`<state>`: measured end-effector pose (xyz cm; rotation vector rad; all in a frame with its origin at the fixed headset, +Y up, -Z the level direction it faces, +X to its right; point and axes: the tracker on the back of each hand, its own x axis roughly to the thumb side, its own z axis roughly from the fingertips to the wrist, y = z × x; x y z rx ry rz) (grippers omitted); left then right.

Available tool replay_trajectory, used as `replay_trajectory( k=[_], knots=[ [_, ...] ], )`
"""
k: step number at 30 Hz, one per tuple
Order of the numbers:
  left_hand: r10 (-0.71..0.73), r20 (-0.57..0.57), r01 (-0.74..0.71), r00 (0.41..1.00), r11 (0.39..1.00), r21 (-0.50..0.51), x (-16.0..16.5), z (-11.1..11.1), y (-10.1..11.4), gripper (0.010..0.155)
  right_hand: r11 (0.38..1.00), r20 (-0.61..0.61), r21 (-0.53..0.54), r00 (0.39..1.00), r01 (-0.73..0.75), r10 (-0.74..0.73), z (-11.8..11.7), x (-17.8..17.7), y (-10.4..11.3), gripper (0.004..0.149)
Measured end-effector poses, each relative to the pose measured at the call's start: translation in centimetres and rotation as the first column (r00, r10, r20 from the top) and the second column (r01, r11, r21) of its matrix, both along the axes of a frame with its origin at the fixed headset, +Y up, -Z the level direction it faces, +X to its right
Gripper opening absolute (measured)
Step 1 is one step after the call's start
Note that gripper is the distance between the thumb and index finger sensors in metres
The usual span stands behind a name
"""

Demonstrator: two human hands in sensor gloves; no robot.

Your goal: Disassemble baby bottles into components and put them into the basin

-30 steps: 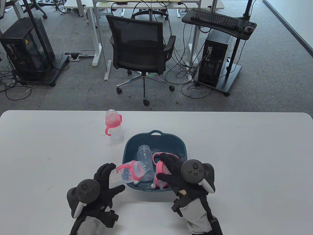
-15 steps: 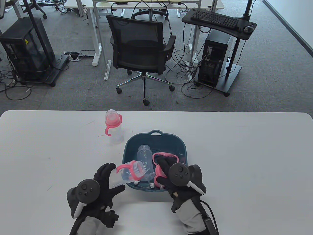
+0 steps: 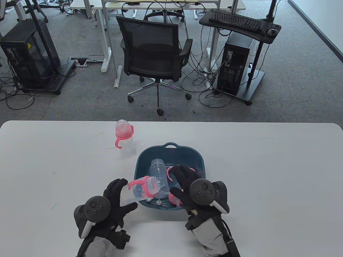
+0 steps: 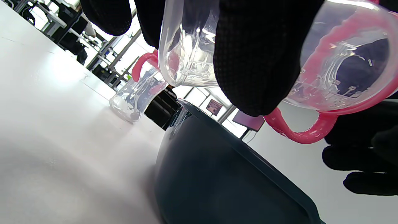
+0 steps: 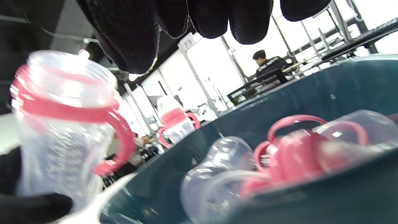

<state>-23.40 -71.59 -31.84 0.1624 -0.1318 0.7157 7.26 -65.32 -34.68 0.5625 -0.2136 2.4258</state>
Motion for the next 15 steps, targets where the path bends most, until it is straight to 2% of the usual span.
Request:
replay_trajectory(
  k=[8,15],
  knots=[
    [-0.026,0.018,0.025,1.000,1.000,0.016,0.5,0.1,0.1,0.091,0.981,-0.168,-0.005,0.967,0.195,-0.194,1.8,-1.3,2.2,0.071],
    [-0.051,0.041,0.049,0.998,0.998,0.044,1.2,0.4,0.5,0.091,0.985,-0.255,-0.058,0.951,0.164,-0.173,2.3,-2.7,2.1,0.084]
  ],
)
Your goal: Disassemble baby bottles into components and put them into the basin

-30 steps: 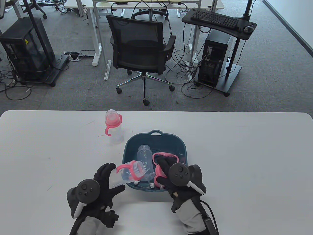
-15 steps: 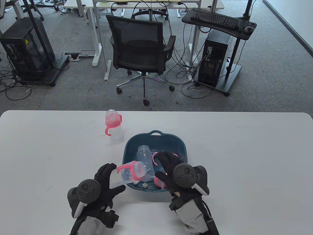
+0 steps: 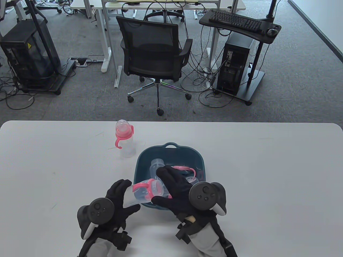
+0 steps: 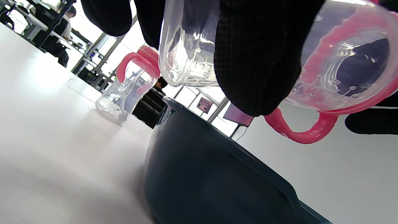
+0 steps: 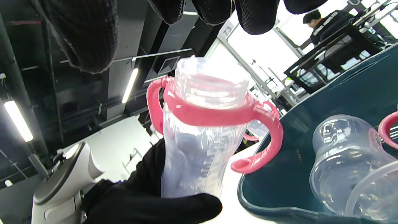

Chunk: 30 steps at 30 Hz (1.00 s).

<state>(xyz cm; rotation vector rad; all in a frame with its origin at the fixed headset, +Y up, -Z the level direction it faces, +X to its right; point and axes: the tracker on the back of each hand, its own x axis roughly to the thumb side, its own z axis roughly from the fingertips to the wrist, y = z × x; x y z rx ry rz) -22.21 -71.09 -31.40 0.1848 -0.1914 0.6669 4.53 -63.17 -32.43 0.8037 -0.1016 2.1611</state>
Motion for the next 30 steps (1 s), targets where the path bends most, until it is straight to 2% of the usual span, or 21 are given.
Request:
replay_trajectory(
  k=[9,15,30],
  knots=[
    [-0.015,0.020,0.014,1.000,1.000,0.027,0.5,0.3,0.4,0.091,0.997,-0.035,-0.011,0.996,-0.077,0.077,0.1,-1.7,-0.8,0.087],
    [-0.024,0.022,0.023,0.999,0.999,0.029,0.6,0.4,0.4,0.091,0.993,-0.003,0.013,0.993,-0.120,0.120,0.2,-2.1,-1.1,0.079],
    [-0.028,0.031,0.027,0.999,0.999,0.041,0.7,0.4,0.4,0.091,0.995,-0.005,0.008,0.995,-0.104,0.104,-0.3,-1.7,-1.4,0.077]
  ],
)
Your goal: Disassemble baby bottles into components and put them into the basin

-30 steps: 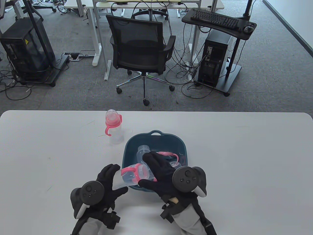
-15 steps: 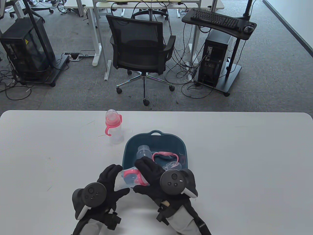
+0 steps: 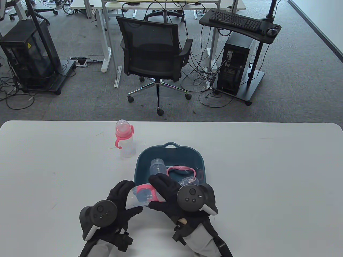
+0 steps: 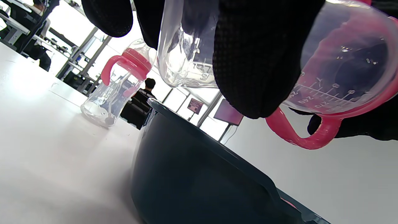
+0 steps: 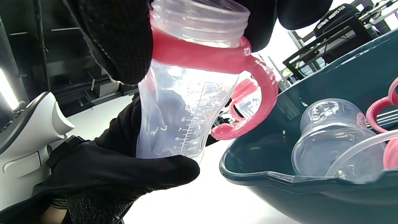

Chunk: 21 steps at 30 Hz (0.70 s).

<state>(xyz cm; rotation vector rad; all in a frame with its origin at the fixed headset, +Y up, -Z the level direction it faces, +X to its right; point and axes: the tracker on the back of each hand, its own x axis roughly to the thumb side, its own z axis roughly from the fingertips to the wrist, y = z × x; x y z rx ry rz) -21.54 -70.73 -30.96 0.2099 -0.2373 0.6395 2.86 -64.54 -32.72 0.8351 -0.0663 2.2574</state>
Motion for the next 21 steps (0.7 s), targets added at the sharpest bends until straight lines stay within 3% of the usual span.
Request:
replay_trajectory(
  k=[21],
  knots=[
    [0.021,-0.015,-0.021,1.000,1.000,-0.016,-0.4,-0.1,-0.1,0.091,0.997,0.084,0.074,0.996,0.030,-0.037,-0.2,2.5,1.2,0.080]
  ],
)
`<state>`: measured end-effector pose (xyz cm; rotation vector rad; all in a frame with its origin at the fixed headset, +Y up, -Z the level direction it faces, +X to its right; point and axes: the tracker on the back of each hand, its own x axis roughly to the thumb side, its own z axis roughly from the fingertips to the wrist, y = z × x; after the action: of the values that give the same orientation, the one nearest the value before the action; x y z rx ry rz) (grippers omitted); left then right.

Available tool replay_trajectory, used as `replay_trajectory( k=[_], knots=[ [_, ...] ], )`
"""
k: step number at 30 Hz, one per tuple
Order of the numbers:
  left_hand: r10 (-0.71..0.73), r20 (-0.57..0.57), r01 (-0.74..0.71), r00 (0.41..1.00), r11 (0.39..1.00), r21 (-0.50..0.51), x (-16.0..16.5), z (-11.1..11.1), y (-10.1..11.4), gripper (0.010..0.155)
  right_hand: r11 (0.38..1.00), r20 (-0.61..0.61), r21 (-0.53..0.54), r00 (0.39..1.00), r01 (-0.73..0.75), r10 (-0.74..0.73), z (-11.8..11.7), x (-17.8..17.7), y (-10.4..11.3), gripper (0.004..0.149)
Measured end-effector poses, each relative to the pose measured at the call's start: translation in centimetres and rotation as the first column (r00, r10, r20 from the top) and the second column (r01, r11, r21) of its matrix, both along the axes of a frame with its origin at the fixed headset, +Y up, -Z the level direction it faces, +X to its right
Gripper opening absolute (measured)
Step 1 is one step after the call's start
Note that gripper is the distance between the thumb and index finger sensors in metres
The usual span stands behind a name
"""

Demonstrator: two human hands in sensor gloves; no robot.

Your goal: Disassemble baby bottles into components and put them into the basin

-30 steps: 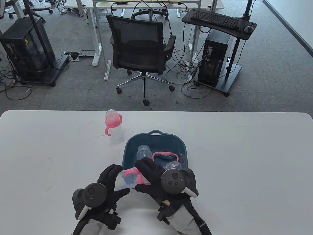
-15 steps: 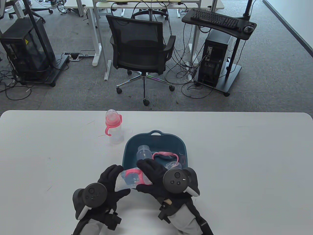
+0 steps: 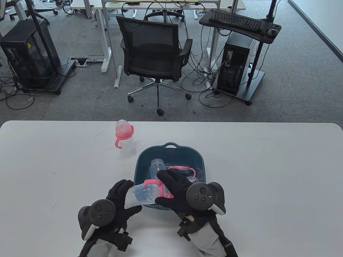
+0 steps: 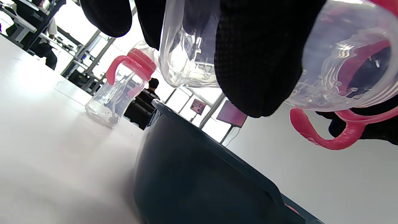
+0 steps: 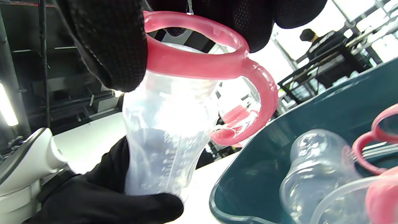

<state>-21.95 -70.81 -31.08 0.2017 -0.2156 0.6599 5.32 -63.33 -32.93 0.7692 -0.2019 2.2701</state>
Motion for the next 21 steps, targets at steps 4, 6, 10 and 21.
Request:
replay_trajectory(
  k=[4,6,10,21],
  knots=[
    [0.035,-0.021,-0.035,0.999,0.999,-0.015,-0.6,-0.2,-0.1,0.091,0.999,0.054,0.029,0.998,0.035,-0.037,-0.2,1.6,0.5,0.080],
    [0.055,-0.031,-0.055,0.998,0.998,-0.016,-0.9,-0.3,-0.1,0.091,0.998,0.085,0.043,0.995,0.047,-0.050,-0.3,2.4,0.5,0.079],
    [0.075,-0.039,-0.076,0.996,0.997,-0.016,-1.2,-0.3,-0.1,0.091,0.998,0.158,0.060,0.987,-0.003,-0.006,-0.7,3.3,0.2,0.079],
    [0.069,-0.036,-0.069,0.997,0.997,-0.018,-1.1,-0.3,-0.1,0.091,0.954,0.292,0.001,0.913,-0.300,0.286,-2.2,2.8,-2.6,0.075]
  ],
)
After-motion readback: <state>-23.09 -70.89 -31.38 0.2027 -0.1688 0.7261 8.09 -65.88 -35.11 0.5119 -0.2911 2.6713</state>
